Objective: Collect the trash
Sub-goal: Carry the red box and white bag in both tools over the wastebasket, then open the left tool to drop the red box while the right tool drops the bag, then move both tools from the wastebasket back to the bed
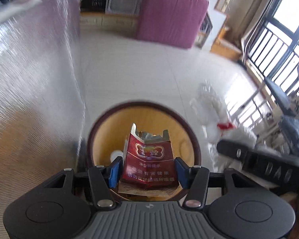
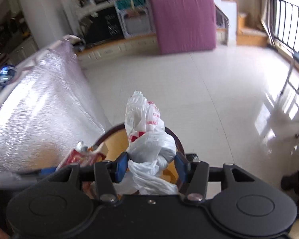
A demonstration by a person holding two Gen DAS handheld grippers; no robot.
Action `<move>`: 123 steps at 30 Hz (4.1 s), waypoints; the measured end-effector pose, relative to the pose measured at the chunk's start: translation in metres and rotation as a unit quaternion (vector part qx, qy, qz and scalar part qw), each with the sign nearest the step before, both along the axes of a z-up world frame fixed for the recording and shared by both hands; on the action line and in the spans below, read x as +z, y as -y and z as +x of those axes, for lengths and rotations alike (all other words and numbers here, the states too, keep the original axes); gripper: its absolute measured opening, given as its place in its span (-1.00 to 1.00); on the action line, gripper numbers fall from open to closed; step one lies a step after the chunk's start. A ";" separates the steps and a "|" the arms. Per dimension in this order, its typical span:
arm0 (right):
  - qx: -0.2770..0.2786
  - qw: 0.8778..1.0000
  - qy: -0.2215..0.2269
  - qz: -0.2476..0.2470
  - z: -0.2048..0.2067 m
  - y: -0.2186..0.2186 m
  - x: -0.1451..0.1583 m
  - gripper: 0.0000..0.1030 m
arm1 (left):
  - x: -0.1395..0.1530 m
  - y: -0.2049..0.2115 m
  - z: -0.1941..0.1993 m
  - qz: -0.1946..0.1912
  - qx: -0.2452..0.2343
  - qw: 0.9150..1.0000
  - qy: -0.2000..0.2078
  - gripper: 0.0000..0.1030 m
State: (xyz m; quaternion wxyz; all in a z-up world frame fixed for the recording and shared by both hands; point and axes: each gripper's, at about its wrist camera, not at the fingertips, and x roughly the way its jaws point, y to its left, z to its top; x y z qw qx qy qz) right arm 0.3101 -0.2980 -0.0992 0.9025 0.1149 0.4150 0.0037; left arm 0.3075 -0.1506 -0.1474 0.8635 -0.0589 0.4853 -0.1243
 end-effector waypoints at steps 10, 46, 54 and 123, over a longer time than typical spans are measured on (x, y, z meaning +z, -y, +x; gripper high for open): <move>0.031 0.995 -0.091 0.019 0.057 0.002 -0.055 0.00 | -0.079 0.013 0.026 0.013 -0.042 0.996 -0.081 0.09; 0.032 0.984 -0.170 0.035 0.127 -0.002 -0.150 0.53 | -0.144 0.035 0.068 0.012 -0.099 0.988 -0.122 0.41; 0.043 0.984 -0.171 0.038 0.116 -0.002 -0.144 0.53 | -0.128 0.039 0.055 0.018 -0.102 0.988 -0.113 0.77; 0.017 0.997 0.063 -0.047 -0.134 0.020 0.079 1.00 | 0.100 -0.063 -0.114 0.003 -0.014 0.994 0.105 1.00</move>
